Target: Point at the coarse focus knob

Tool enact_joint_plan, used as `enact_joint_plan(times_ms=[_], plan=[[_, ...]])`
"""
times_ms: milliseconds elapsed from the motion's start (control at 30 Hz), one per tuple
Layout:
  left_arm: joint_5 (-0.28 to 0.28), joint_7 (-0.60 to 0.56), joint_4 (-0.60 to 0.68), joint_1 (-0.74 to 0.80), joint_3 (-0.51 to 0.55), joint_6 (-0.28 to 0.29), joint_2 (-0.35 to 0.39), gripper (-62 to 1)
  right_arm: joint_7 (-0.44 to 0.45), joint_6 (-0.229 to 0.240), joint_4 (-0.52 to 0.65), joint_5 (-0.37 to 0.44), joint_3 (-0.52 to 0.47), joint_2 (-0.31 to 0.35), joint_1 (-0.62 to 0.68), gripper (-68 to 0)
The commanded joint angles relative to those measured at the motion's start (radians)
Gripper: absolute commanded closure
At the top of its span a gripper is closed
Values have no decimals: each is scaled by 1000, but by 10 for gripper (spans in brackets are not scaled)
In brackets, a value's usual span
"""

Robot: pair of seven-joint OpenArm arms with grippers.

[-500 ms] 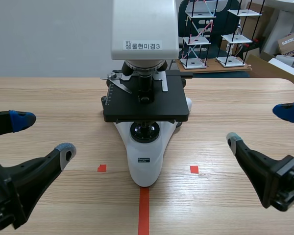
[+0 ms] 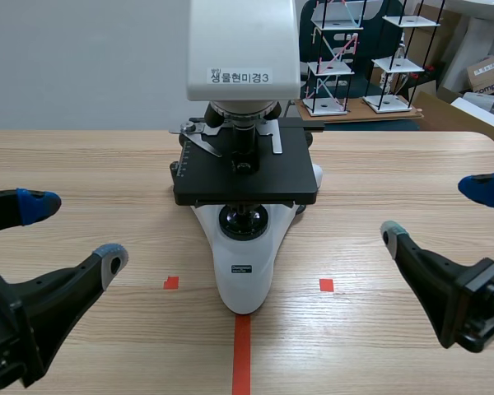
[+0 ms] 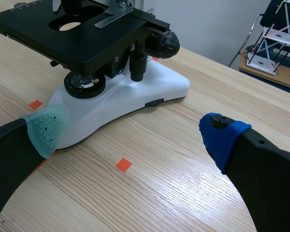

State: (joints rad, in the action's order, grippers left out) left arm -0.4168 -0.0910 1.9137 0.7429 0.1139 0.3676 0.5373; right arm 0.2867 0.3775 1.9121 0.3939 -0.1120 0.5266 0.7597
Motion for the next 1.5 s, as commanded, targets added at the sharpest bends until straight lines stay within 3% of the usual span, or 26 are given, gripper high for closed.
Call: enact_joint_plan(times_ms=[0, 333, 500, 600, 800, 867, 1033, 1300, 1467], plan=[[-9, -18, 12, 7, 10, 0, -5, -568, 19, -4, 12, 11, -11, 5, -9, -591], [-9, -18, 12, 7, 10, 0, -5, -568, 19, -4, 12, 11, -11, 5, -9, -589], [-9, -18, 12, 7, 10, 0, -5, -568, 23, -4, 12, 11, -11, 5, -9, -514], [-9, -18, 12, 7, 10, 0, -5, -568, 26, -4, 12, 11, -11, 5, -10, -414], [-9, -18, 12, 7, 10, 0, -5, -568, 44, -4, 12, 11, -11, 5, -24, -72], [-10, -18, 12, 7, 10, 0, -5, -568, 45, -4, 12, 11, -12, 2, -51, 1], [-10, -18, 12, 7, 10, 0, -5, -568, 0, -4, 12, 15, -11, -4, -167, -2], [-10, -18, 12, 7, 10, 0, -5, -568, -210, -23, 12, 153, -5, -3, -420, -4], [-10, -18, 12, 7, 10, 0, -5, -568, -320, -43, 11, 164, 60, -1, -599, -4]])
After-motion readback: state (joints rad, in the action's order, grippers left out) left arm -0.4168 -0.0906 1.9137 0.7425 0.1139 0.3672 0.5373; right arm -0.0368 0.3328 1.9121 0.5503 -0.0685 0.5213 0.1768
